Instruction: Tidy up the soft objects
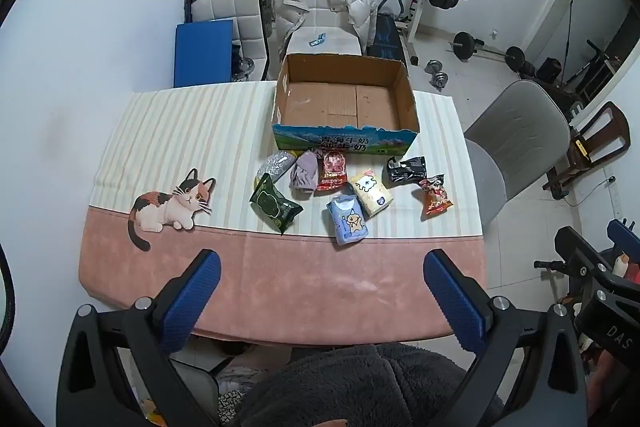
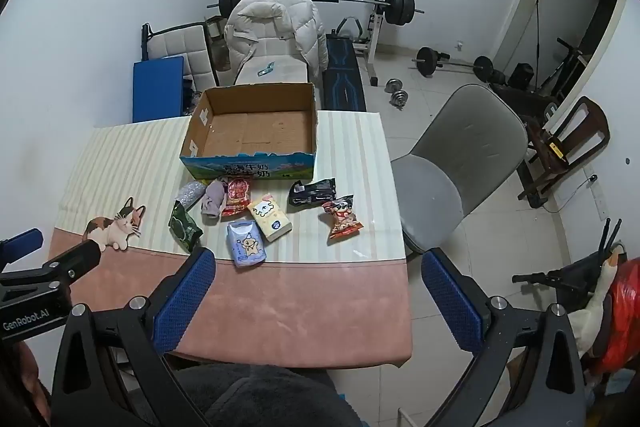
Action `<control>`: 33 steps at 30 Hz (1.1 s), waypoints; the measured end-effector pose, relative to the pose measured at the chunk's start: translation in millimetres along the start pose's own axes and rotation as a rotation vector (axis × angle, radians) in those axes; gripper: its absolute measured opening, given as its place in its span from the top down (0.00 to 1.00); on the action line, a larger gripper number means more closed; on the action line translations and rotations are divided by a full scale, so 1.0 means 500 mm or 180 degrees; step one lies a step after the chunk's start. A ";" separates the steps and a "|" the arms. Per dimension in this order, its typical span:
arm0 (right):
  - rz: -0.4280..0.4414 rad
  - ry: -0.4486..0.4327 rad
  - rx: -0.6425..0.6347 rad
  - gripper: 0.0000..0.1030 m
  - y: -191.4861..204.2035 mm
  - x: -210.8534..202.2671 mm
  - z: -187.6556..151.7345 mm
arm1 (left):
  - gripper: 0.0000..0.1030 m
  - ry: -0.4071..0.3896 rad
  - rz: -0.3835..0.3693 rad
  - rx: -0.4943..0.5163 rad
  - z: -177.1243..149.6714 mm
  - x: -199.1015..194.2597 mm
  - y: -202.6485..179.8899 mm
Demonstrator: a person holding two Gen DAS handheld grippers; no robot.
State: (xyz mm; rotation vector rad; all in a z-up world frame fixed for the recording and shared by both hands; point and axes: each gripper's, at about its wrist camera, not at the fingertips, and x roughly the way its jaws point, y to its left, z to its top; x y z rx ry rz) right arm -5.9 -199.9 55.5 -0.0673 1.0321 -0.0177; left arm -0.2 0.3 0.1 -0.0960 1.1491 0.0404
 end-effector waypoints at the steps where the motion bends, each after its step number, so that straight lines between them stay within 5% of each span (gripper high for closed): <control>1: -0.0008 -0.0030 -0.0009 0.00 0.002 0.000 -0.001 | 0.00 -0.0002 0.0001 0.0008 0.000 -0.001 0.000; 33: -0.0004 -0.0047 -0.0065 0.00 0.020 -0.018 0.013 | 0.00 -0.0057 0.0048 -0.0003 0.011 -0.014 0.006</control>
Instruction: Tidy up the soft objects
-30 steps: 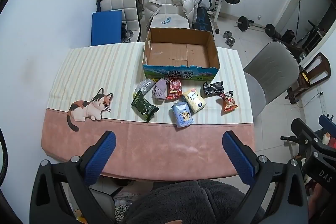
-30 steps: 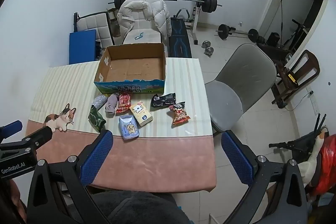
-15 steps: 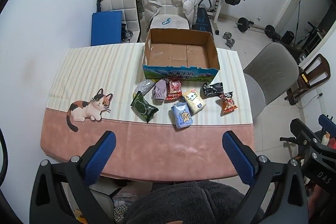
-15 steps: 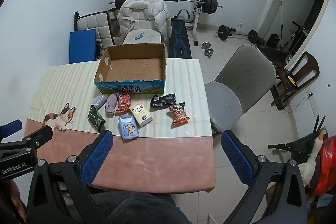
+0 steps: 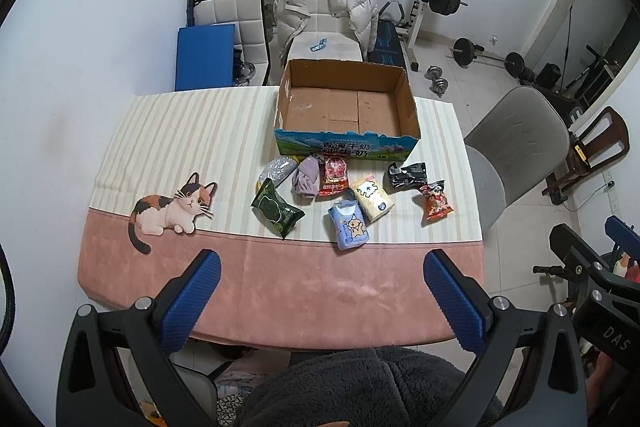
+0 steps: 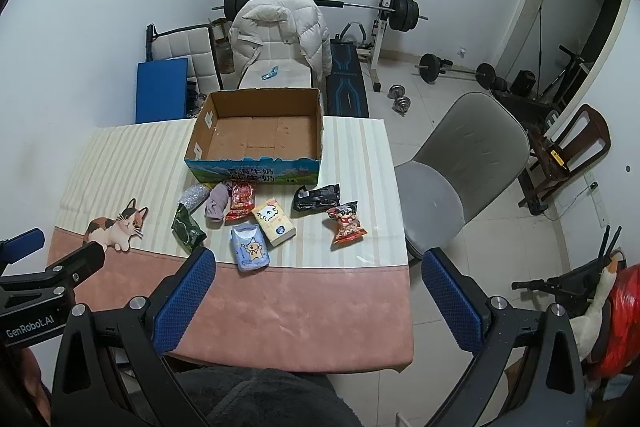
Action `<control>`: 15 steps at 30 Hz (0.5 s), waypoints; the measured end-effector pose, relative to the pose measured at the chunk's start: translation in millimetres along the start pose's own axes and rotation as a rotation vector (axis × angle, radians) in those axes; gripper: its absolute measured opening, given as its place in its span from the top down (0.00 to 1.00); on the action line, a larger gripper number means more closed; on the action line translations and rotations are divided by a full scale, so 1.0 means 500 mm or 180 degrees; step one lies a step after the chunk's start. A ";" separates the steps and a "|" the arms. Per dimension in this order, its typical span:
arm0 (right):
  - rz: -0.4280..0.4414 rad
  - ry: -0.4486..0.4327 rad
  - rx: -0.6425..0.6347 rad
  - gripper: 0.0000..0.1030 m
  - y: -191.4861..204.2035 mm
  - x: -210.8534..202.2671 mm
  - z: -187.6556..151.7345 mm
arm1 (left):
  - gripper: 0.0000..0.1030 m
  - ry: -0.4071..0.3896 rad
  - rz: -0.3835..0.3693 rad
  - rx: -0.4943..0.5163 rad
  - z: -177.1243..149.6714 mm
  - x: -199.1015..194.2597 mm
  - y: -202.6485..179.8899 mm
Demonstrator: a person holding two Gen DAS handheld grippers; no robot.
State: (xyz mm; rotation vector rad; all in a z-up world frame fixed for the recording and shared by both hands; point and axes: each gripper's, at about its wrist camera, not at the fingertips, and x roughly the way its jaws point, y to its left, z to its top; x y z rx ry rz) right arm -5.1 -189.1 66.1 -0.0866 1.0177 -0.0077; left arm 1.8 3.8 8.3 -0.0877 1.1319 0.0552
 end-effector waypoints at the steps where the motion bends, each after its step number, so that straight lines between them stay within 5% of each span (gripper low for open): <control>1: -0.0001 -0.0002 0.0001 0.00 0.000 0.000 0.000 | 0.00 -0.0004 0.0000 -0.0002 0.001 -0.001 0.001; 15: -0.0017 -0.0045 0.0001 0.00 0.008 -0.003 0.010 | 0.00 -0.0029 -0.0005 -0.0010 0.008 -0.005 0.004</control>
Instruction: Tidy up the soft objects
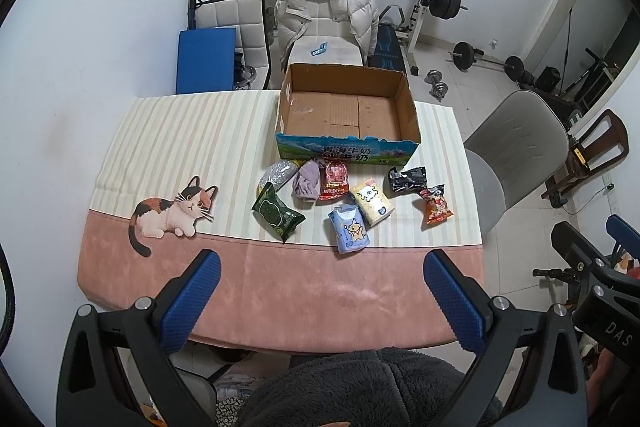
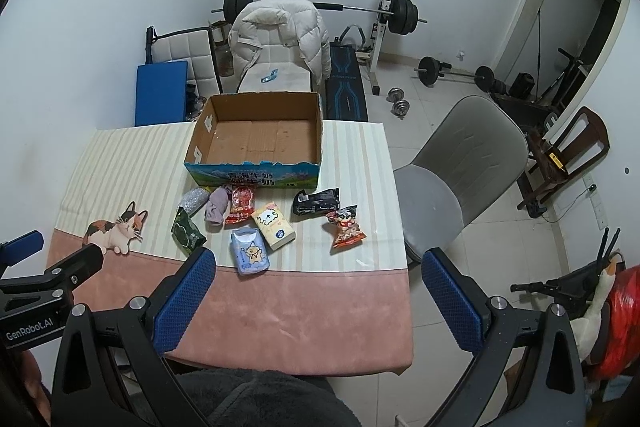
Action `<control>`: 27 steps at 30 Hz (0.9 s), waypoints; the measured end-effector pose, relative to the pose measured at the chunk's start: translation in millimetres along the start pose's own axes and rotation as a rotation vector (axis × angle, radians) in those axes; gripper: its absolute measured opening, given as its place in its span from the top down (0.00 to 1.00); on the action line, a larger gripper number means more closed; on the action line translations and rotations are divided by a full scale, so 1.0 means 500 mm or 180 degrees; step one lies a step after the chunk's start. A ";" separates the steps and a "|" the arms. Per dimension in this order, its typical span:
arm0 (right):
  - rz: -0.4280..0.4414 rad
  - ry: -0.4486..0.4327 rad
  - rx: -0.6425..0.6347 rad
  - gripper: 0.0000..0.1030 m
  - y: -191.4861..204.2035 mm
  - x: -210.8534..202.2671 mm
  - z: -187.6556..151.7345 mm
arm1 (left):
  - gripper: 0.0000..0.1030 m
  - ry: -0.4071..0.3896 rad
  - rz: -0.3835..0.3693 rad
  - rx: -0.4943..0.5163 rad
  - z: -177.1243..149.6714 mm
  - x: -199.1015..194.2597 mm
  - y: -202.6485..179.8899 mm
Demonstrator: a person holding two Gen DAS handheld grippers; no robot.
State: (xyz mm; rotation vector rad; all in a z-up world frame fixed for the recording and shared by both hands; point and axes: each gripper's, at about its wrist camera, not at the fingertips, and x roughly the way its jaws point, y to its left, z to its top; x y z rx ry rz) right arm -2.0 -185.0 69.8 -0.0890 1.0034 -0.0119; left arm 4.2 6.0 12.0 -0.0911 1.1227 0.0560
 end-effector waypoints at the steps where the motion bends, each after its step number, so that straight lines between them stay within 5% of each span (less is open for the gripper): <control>1: -0.0003 0.0002 -0.0002 0.00 0.000 0.000 0.001 | 0.00 -0.0003 0.0004 0.0006 0.001 -0.001 -0.001; 27: 0.0018 -0.0079 -0.0004 0.00 -0.003 -0.011 0.006 | 0.00 -0.0042 -0.0008 0.0005 0.015 0.003 0.005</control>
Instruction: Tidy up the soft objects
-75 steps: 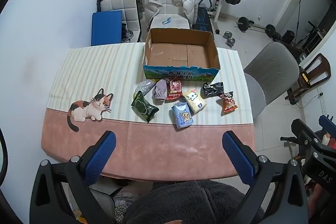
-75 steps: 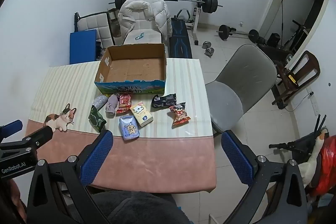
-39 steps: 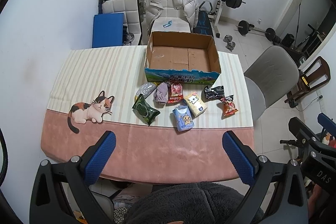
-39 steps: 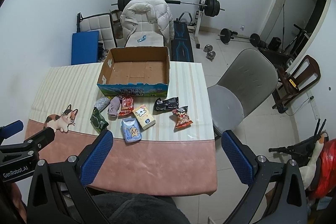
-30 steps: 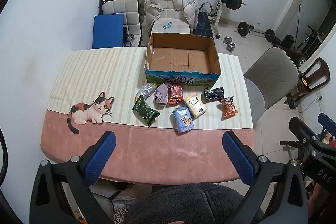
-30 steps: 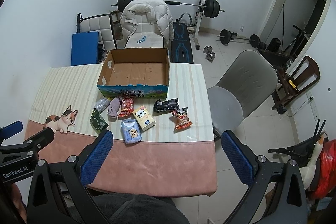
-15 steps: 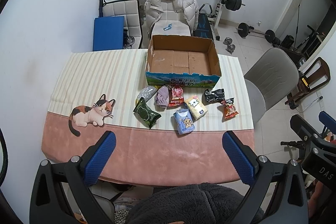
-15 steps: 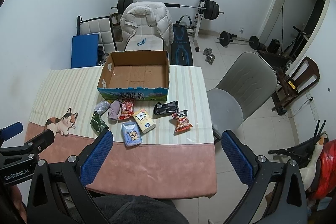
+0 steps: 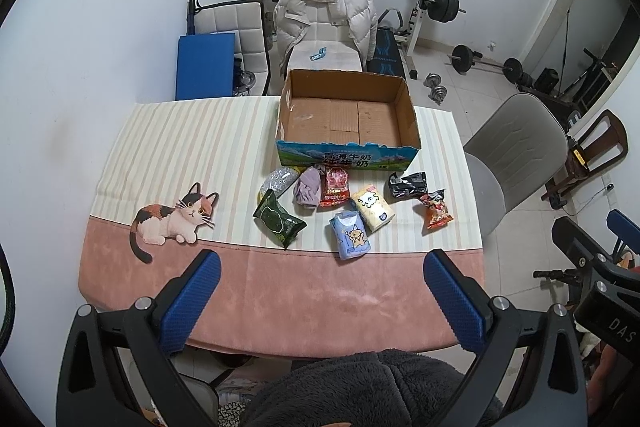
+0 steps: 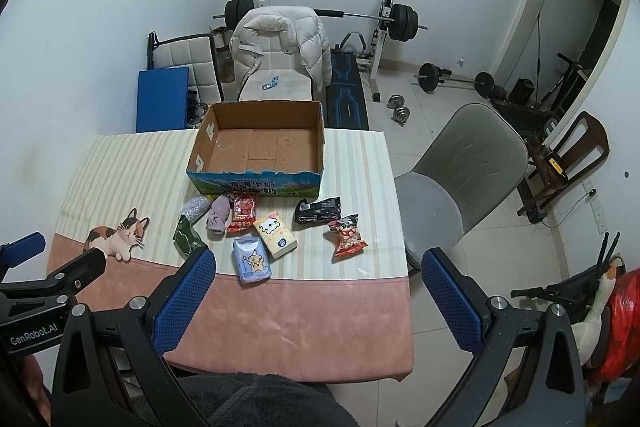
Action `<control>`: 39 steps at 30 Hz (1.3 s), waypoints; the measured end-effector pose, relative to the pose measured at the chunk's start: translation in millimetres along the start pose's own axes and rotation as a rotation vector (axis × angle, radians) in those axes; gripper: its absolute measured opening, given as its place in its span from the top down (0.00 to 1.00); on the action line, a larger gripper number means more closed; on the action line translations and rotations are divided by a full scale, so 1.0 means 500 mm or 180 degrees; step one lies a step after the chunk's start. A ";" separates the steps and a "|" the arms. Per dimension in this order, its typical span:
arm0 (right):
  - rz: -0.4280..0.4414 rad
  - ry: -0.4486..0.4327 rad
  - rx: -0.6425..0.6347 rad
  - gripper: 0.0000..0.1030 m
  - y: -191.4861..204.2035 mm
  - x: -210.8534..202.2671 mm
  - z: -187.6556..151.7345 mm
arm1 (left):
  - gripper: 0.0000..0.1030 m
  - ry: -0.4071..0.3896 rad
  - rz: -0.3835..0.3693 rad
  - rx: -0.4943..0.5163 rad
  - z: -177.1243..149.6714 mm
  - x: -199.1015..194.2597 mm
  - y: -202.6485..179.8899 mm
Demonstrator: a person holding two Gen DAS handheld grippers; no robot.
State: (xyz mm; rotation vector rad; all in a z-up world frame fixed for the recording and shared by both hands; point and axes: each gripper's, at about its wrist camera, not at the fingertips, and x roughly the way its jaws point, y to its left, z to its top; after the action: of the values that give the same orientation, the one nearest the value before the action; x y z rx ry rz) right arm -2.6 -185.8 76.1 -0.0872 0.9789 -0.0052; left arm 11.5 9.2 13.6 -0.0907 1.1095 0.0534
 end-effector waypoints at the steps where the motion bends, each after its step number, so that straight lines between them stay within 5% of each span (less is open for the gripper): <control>1: 0.0000 0.0001 -0.0001 0.00 0.000 0.000 0.000 | 0.00 -0.0001 0.0001 0.0001 0.000 0.000 0.000; 25: 0.0113 0.0090 0.0043 0.00 0.003 0.043 0.022 | 0.00 0.0036 0.0031 -0.0041 0.024 0.052 0.010; 31: 0.0292 0.0423 0.0081 0.00 -0.007 0.211 0.023 | 0.00 0.0474 0.0165 -0.0161 0.036 0.249 0.043; 39: 0.0614 0.1203 -0.0106 0.00 0.017 0.609 -0.009 | 0.04 0.1285 0.0004 -0.0317 -0.004 0.550 0.039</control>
State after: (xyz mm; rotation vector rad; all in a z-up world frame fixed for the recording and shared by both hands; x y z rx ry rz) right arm 163.3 -190.7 -179.2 -0.0218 1.3624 0.1775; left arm 130.0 27.6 -234.6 -0.1959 1.5105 0.0943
